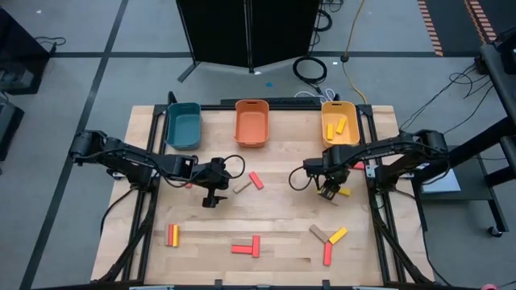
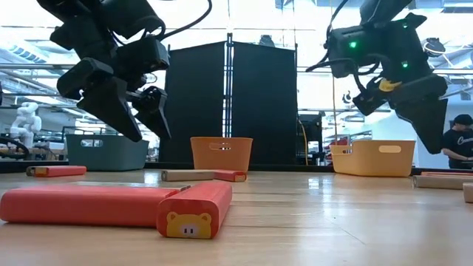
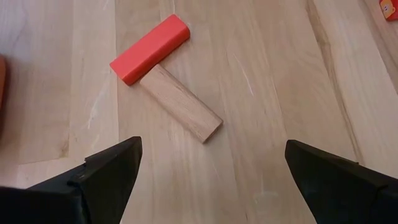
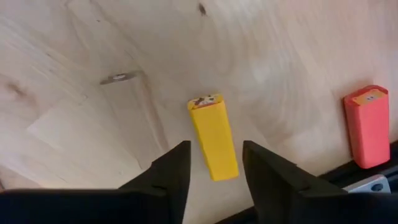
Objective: Sort blocks
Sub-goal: Put the yellow block into the yellow bin
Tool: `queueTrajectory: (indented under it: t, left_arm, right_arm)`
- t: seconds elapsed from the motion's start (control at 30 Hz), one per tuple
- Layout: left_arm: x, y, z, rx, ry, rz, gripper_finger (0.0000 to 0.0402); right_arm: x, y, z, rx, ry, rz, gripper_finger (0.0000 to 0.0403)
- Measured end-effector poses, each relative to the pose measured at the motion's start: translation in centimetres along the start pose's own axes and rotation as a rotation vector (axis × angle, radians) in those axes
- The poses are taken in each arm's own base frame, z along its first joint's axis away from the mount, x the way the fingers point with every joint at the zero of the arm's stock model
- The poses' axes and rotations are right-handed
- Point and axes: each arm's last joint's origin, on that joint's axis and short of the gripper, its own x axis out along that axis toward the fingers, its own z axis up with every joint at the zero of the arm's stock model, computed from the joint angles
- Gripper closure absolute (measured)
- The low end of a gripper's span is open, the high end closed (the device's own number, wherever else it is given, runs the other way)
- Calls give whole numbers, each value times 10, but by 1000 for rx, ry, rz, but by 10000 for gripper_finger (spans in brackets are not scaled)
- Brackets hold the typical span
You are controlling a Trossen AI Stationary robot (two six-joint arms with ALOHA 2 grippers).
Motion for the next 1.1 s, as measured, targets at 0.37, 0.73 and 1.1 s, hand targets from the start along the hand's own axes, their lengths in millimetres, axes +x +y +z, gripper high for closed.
queueTrajectory:
  t: [0.37, 0.73, 1.1]
  left_arm:
    - [0, 0, 0, 9, -3, 0, 9]
    - [0, 0, 1, 18, -9, 1, 9]
    - [0, 0, 1, 44, -14, 2, 9]
  right_arm:
    - [28, -6, -8, 13, 30, -18, 246]
    - [46, -7, -7, -22, -3, 34, 245]
    - [48, -6, -6, -185, -28, 45, 287]
